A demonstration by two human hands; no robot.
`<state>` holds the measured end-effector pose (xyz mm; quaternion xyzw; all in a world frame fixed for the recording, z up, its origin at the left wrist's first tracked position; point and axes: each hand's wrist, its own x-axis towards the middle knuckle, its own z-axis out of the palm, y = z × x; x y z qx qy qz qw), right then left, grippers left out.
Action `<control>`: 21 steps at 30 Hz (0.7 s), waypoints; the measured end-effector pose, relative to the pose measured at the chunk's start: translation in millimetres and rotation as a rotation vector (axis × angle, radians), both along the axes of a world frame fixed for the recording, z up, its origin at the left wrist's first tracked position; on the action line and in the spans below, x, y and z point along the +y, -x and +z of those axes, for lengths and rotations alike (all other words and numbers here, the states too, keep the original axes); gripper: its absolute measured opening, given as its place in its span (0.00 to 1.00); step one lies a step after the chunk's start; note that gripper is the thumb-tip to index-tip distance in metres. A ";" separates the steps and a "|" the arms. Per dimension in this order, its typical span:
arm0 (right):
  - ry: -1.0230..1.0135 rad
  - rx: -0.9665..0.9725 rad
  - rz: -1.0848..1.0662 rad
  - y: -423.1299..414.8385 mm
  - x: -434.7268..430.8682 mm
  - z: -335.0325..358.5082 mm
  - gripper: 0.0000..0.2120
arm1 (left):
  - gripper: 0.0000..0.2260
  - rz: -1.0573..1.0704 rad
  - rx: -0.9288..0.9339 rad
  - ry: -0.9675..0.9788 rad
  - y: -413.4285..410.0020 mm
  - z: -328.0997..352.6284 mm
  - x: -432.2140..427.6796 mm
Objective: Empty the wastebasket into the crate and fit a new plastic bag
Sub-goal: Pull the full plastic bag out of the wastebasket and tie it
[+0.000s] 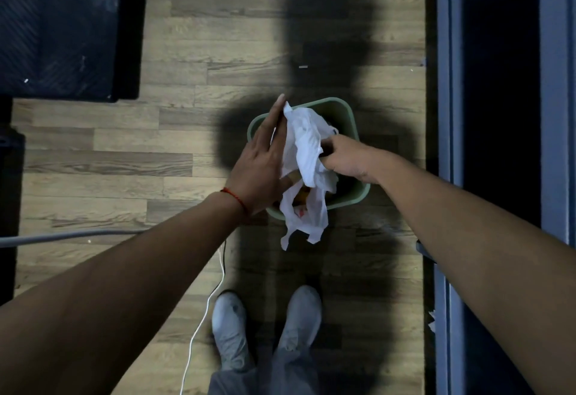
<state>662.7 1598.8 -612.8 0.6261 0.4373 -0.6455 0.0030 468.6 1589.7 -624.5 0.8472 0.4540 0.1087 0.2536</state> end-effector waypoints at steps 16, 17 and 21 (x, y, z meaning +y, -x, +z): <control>-0.229 -0.183 -0.254 8.4 -23.6 14.2 0.08 | 0.17 0.316 -0.434 0.210 1.2 37.9 -5.9; -0.238 -0.191 -0.244 9.7 -24.6 14.5 0.08 | 0.15 0.324 -0.435 0.219 0.8 37.4 -7.1; -0.253 -0.200 -0.221 16.1 -28.1 16.2 0.05 | 0.06 0.429 -0.334 0.199 1.7 33.3 -4.6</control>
